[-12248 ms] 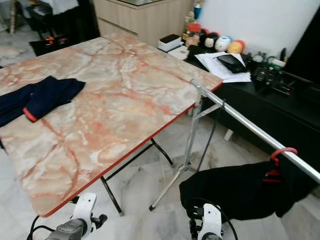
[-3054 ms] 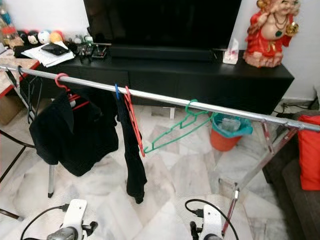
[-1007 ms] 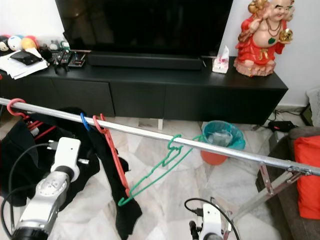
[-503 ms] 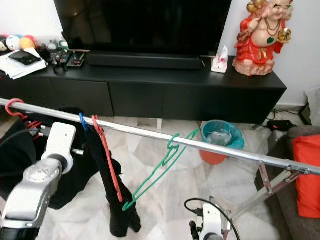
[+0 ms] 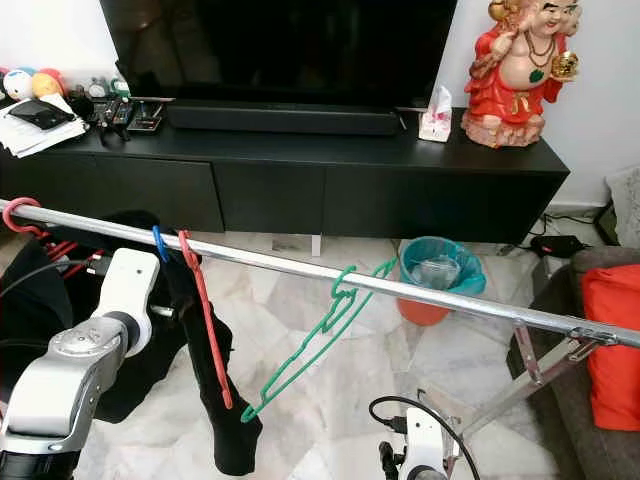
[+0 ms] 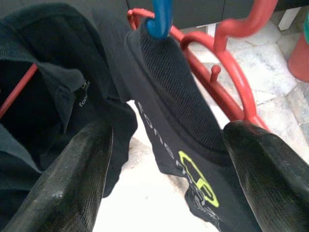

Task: Hang hanger

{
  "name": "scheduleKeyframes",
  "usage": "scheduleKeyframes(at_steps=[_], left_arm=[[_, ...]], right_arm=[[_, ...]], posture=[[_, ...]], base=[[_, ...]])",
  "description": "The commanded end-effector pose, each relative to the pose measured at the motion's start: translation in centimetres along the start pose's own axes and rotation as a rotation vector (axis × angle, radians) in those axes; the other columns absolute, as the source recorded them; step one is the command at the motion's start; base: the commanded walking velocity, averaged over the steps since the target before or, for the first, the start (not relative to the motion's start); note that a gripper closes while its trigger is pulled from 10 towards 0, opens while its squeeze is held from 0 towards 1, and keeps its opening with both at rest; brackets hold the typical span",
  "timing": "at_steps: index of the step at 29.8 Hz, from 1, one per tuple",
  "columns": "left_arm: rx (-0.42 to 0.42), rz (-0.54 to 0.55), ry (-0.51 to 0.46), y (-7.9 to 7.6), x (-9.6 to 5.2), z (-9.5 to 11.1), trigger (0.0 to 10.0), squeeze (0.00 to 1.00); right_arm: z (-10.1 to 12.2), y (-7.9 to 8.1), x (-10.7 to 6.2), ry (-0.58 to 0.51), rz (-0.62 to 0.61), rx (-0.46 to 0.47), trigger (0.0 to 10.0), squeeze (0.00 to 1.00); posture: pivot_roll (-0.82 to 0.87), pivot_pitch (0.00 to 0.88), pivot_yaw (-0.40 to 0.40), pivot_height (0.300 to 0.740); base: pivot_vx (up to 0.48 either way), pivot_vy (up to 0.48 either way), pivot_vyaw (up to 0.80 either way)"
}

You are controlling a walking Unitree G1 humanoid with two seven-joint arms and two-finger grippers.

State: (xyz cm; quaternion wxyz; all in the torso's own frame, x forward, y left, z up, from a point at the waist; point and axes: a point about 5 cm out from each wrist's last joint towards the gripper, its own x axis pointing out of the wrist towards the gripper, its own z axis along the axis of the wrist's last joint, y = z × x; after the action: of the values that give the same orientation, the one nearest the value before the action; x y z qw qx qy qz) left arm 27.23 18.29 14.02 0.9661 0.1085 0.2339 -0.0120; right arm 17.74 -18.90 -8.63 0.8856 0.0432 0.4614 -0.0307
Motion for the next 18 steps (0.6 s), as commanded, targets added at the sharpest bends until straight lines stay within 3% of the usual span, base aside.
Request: scheduleKeyframes(at_steps=[1,8,18], left_arm=[[-0.007,0.005,0.036,0.1,0.0,-0.4,10.0,0.00],[-0.036,0.001,0.076,-0.3,0.3,-1.6,10.0,0.00],[-0.044,-0.032,0.077,-1.1,1.0,-1.5,10.0,0.00]], right_arm=[[0.1,-0.1,0.0,0.004,-0.004,0.001,10.0,0.00],[0.2,0.0,0.0,0.002,-0.002,0.001,10.0,0.00],[0.2,0.0,0.1,0.001,0.000,0.001,10.0,0.00]], posture=[[0.02,0.000,-0.034,0.740],[0.03,0.000,-0.035,0.740],[0.03,0.000,-0.037,0.740]], base=[[0.000,0.000,0.00],[0.000,0.000,0.00],[0.000,0.000,0.00]])
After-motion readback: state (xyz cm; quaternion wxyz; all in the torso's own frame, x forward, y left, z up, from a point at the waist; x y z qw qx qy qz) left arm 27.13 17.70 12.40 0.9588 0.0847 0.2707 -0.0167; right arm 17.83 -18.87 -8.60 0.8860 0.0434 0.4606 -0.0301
